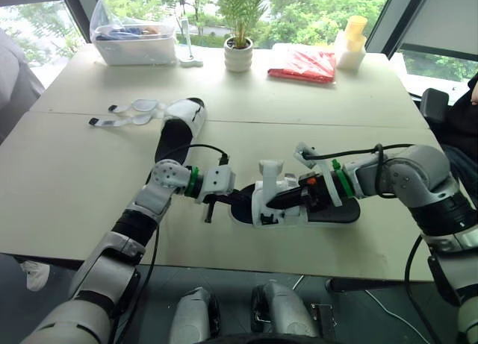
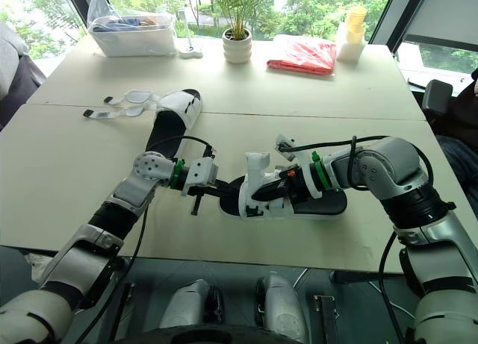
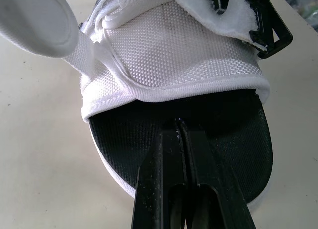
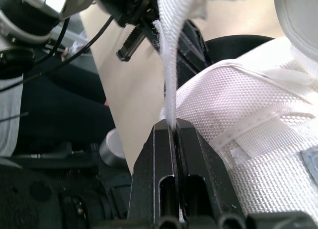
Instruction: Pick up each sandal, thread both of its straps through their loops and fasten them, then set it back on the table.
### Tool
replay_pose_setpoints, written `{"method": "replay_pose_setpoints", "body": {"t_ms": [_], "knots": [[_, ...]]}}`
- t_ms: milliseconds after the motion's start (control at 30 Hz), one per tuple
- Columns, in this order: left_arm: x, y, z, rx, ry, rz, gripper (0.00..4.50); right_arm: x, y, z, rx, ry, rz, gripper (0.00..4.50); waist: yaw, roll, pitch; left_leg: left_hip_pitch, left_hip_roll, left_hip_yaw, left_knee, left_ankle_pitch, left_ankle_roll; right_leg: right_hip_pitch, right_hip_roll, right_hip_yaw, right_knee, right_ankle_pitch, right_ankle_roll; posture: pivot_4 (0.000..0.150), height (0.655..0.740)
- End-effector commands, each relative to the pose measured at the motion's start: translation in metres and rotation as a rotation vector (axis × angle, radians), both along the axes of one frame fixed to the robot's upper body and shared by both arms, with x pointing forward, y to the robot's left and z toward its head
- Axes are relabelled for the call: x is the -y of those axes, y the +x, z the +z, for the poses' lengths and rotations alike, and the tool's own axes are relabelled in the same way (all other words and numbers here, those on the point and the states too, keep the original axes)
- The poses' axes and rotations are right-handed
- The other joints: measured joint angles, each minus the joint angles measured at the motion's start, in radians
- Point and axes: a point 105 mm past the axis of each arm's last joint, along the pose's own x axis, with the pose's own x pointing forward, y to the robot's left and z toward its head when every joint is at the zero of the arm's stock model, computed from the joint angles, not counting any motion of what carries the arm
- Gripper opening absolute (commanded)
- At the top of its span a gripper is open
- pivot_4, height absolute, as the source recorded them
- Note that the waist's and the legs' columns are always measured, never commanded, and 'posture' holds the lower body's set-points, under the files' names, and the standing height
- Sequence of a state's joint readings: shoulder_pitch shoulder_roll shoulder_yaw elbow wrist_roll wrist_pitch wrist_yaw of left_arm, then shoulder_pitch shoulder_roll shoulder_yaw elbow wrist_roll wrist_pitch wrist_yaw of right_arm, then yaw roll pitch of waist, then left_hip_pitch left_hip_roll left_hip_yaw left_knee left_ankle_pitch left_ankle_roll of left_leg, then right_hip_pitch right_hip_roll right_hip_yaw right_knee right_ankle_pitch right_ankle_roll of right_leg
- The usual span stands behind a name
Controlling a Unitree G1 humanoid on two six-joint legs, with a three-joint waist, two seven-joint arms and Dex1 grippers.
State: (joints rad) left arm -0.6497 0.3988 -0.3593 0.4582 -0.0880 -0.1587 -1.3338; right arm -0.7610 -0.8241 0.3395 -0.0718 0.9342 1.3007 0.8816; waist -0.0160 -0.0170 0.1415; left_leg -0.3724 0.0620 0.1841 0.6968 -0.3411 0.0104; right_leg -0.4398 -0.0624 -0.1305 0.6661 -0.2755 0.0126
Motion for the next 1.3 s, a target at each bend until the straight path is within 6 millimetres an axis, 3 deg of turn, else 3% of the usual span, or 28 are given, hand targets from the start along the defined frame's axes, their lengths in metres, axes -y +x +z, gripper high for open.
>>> {"method": "replay_pose_setpoints", "body": {"t_ms": [33,267,500,767,1000,1300], "knots": [[-0.011,-0.004,-0.021,-0.053,0.084,0.025,0.0,0.005,0.007,0.011,0.051,-0.024,0.012,0.03,-0.001,0.0,0.0,0.0,0.0,0.0,0.0,0.0,0.0,0.0,0.0,0.0,0.0,0.0,0.0,0.15,0.7278],[-0.01,-0.004,-0.02,-0.051,0.083,0.022,0.0,0.0,0.008,0.016,0.065,-0.049,0.07,0.03,-0.001,0.0,0.0,0.0,0.0,0.0,0.0,0.0,0.0,-0.001,0.0,0.0,0.0,0.0,0.0,0.15,0.7278],[-0.009,-0.004,-0.02,-0.049,0.078,0.022,0.0,-0.009,-0.008,0.008,-0.001,-0.05,0.125,0.03,-0.001,0.0,0.0,0.0,0.0,0.0,0.0,0.0,0.0,-0.001,0.0,-0.001,0.0,0.0,0.0,0.15,0.7278],[-0.01,-0.006,-0.022,-0.052,0.082,0.022,0.0,-0.023,-0.004,0.037,-0.088,0.103,0.075,0.03,-0.001,0.0,0.0,-0.001,0.0,0.0,0.001,0.0,0.0,-0.001,-0.001,-0.001,0.001,0.001,-0.001,0.15,0.7278],[-0.01,-0.005,-0.02,-0.05,0.079,0.024,0.0,-0.013,-0.006,0.015,-0.037,-0.002,0.088,0.03,-0.003,0.0,0.0,-0.001,0.0,-0.001,0.0,0.0,0.0,-0.001,-0.001,-0.002,0.001,0.001,-0.001,0.15,0.7278],[-0.011,-0.004,-0.021,-0.049,0.083,0.027,0.0,-0.012,-0.003,0.011,-0.043,-0.007,0.089,0.03,-0.003,0.0,0.0,-0.001,0.0,-0.001,0.001,0.0,0.0,-0.001,-0.001,-0.002,0.001,0.001,-0.001,0.15,0.7278]]}}
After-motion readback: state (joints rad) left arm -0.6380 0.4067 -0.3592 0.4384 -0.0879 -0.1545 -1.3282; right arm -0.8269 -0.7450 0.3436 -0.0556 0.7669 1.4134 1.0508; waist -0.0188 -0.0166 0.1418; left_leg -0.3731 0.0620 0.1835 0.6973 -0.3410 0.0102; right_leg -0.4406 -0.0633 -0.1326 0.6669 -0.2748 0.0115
